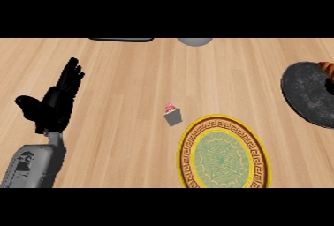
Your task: Pick the croissant from the plate and place it in the pan
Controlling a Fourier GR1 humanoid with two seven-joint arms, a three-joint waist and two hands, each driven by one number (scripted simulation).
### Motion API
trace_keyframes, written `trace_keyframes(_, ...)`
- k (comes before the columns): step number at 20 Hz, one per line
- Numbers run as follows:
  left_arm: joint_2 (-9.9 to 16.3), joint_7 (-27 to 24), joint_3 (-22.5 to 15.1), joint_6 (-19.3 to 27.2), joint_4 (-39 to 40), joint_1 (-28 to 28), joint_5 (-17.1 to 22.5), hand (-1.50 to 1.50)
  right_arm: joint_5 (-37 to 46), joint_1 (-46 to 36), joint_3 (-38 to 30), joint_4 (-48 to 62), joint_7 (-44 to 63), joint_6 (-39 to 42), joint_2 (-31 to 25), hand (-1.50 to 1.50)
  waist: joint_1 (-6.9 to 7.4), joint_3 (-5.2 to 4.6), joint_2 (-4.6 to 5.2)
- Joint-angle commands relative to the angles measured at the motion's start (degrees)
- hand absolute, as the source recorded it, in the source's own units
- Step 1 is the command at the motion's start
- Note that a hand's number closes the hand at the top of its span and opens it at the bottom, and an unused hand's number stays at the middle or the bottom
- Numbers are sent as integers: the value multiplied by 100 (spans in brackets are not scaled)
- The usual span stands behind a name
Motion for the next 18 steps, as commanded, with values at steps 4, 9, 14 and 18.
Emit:
trace_keyframes(4,-95,-28,-82,-6,57,-116,-47,0,-478,-333,-521,1267,-666,463,-177,-150,89,16,65)
trace_keyframes(9,-102,-68,-67,-61,130,-18,-14,0,-1103,-291,-918,1637,-1179,1698,81,-150,59,27,60)
trace_keyframes(14,30,-102,44,-188,34,82,61,0,-1126,-314,-1055,1790,-1663,1335,-37,-150,55,10,19)
trace_keyframes(18,4,-47,32,-76,-90,231,-15,0,-1738,-294,-1623,1562,-2457,1346,-31,-150,-38,7,-36)
